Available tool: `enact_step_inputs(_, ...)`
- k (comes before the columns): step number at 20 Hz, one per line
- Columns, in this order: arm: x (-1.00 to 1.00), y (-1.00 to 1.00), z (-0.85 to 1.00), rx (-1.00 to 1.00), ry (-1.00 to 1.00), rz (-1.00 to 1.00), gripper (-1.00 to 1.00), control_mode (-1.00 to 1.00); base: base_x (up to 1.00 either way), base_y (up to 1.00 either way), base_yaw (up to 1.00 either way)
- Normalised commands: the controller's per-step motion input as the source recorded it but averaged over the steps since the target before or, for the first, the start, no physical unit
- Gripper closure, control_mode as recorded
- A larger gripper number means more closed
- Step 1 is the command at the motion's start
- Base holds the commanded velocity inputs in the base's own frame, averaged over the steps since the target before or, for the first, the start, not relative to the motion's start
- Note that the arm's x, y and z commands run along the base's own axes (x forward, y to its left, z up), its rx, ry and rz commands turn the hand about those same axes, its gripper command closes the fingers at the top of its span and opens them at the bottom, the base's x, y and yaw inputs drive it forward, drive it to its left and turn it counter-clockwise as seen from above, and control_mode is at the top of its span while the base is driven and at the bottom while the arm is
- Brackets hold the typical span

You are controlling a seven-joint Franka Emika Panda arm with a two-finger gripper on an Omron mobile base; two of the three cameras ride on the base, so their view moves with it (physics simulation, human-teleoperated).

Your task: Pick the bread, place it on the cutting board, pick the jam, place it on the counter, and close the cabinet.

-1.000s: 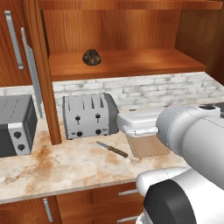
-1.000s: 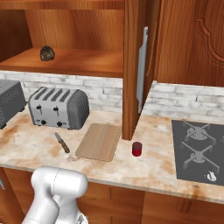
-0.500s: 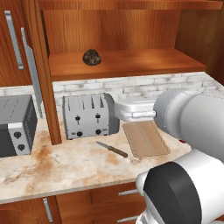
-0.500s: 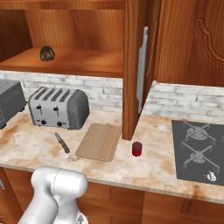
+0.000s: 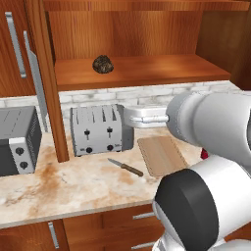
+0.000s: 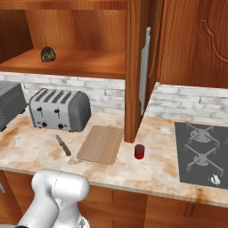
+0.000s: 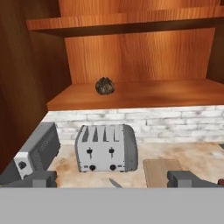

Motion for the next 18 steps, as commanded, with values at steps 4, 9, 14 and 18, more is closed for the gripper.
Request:
enact_step_inputs(4,0.17,0.0,0.0,0.0,0.0,0.0,-1.0,-1.0,0.0,0.0,0.0)
enact_step_inputs(9,0.2,0.04,0.0,0.0,0.04,0.0,-1.0,-1.0,0.0,0.0,0.0)
enact_step_inputs(14,0.15,0.08,0.0,0.0,0.07,0.0,-1.0,-1.0,0.0,0.0,0.0)
enact_step_inputs(18,0.13,0.09,0.0,0.0,0.09,0.0,-1.0,-1.0,0.0,0.0,0.0)
